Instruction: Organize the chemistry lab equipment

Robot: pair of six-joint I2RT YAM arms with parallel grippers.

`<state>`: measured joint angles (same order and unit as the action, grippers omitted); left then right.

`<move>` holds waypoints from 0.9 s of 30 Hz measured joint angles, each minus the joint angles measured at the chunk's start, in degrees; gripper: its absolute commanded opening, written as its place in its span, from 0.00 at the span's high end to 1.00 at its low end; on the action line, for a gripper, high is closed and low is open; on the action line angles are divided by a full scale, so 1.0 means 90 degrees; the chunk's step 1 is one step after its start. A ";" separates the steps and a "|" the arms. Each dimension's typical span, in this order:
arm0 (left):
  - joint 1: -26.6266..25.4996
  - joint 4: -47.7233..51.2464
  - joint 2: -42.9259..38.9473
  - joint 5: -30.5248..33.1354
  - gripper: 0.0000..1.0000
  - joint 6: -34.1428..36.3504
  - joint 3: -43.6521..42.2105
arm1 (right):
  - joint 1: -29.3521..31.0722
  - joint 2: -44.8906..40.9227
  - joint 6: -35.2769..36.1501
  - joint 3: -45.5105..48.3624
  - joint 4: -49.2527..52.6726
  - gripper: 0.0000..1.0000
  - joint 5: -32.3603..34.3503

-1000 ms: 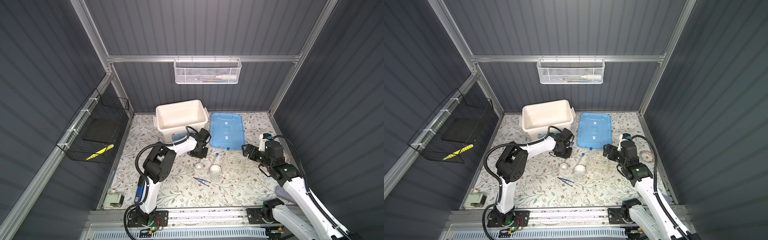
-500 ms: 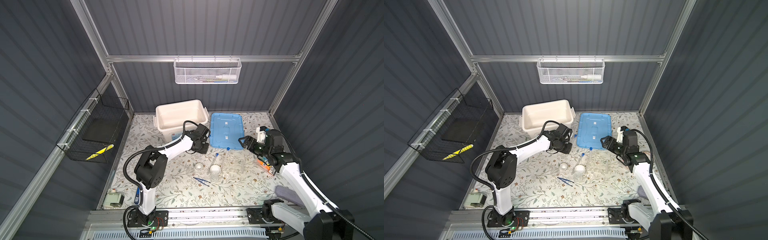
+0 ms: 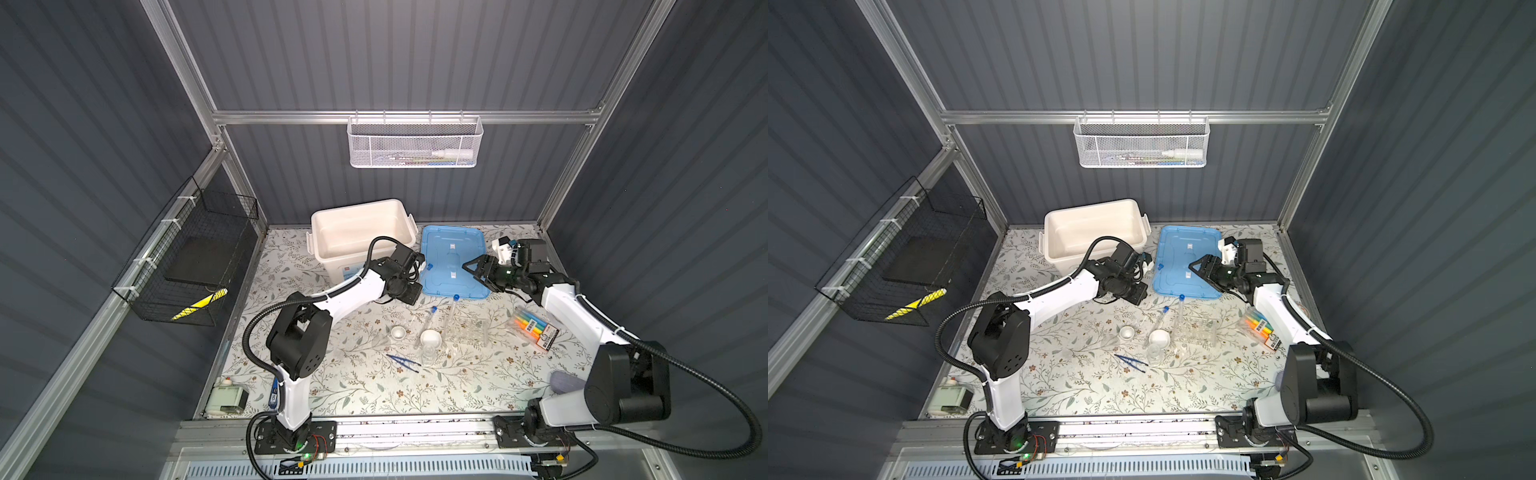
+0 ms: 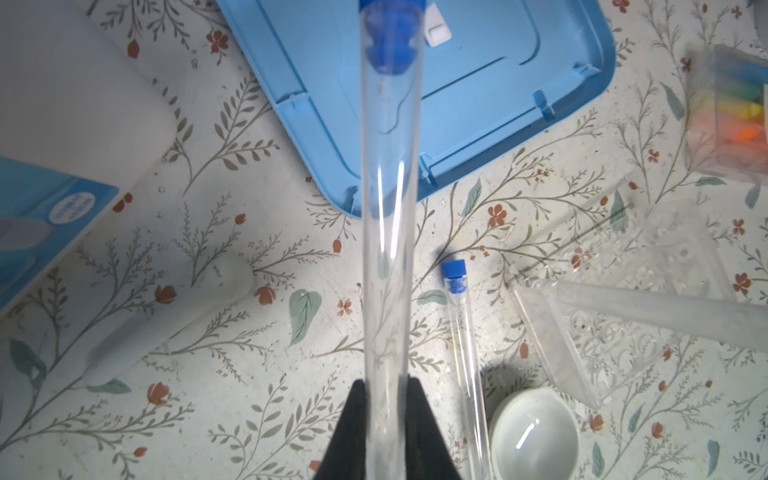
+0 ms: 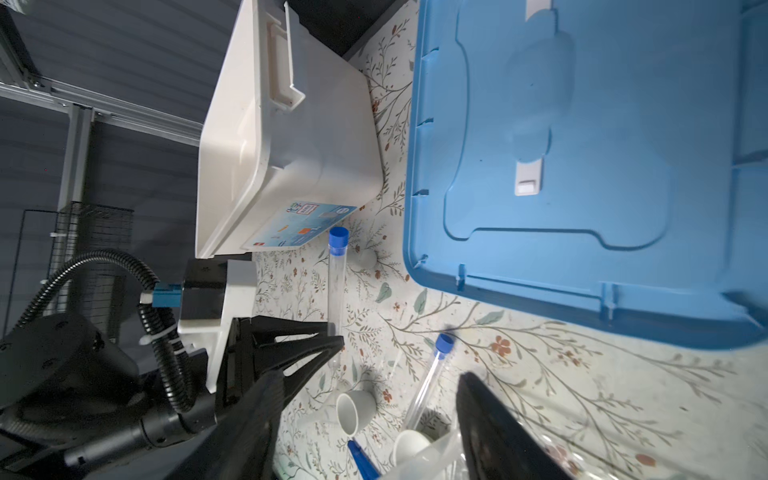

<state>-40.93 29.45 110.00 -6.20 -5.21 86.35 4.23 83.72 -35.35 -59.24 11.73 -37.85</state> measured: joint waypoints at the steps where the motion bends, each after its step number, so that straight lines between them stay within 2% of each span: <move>1: -0.0002 -0.0024 0.0000 -0.0024 0.86 0.0049 0.0036 | -0.0002 0.0155 0.0000 -0.0109 -0.0015 0.33 -0.0112; 14: -0.0046 -0.0289 0.0102 -0.0444 0.86 0.0447 0.0199 | 0.0000 0.1564 -0.0121 -0.0920 -0.0158 0.38 -0.1224; 27: -0.0104 -0.0304 0.0520 -0.0721 0.86 0.0539 0.0554 | 0.0029 0.2079 -0.0240 -0.1331 -0.0296 0.44 -0.1542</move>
<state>-41.87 26.72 114.67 -12.69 -0.36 91.33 4.49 102.43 -37.52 -71.22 9.06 -51.72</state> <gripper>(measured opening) 0.162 0.571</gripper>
